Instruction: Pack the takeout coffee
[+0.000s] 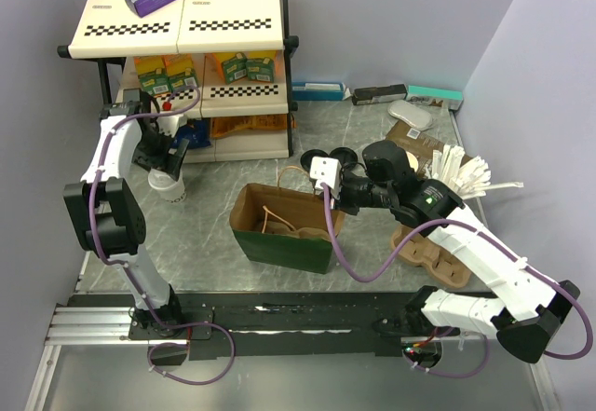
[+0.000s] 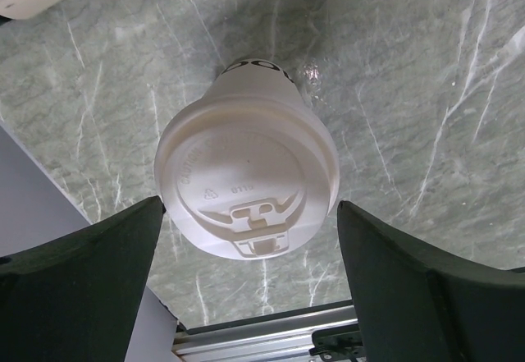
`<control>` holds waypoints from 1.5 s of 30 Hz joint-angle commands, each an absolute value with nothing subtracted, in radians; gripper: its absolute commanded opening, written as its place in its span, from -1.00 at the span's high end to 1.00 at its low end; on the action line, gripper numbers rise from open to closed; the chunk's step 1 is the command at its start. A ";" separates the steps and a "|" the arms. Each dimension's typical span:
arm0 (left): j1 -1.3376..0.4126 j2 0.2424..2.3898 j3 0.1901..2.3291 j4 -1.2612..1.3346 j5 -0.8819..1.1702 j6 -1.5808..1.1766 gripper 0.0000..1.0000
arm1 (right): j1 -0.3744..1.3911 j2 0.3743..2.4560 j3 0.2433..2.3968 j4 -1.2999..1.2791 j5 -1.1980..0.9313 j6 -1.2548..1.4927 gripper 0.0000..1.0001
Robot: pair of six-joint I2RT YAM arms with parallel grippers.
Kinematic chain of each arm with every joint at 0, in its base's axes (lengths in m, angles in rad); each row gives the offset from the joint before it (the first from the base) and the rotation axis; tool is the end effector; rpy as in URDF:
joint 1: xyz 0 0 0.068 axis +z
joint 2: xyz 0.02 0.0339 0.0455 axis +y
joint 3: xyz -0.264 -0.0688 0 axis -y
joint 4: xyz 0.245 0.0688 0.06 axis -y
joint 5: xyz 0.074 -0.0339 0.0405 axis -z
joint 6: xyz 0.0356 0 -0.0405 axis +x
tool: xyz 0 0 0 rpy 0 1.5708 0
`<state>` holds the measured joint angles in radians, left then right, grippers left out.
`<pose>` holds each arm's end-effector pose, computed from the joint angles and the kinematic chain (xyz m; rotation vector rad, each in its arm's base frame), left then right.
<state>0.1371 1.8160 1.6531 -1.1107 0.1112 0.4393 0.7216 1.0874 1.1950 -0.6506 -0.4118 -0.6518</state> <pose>0.3647 0.0463 0.2845 0.4486 2.7896 -0.0305 0.1600 0.1598 0.3781 -1.5117 1.4563 0.4762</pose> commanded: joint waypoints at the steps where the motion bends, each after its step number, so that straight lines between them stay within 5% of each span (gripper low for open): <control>1: 0.132 1.789 1.654 -1.106 0.104 0.425 -0.83 | 0.716 1.081 1.212 -0.630 -0.426 -0.652 1.00; 12: 0.130 1.802 1.643 -1.108 0.095 0.425 -0.66 | 0.718 1.085 1.210 -0.626 -0.426 -0.655 1.00; 45: 0.120 1.819 1.611 -1.092 0.112 0.390 -0.71 | 0.715 1.077 1.204 -0.624 -0.426 -0.652 1.00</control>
<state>0.1265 1.8160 1.6264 -1.0824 0.0982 0.4202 0.7216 1.0878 1.1950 -0.6498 -0.4118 -0.6518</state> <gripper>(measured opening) 0.858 0.007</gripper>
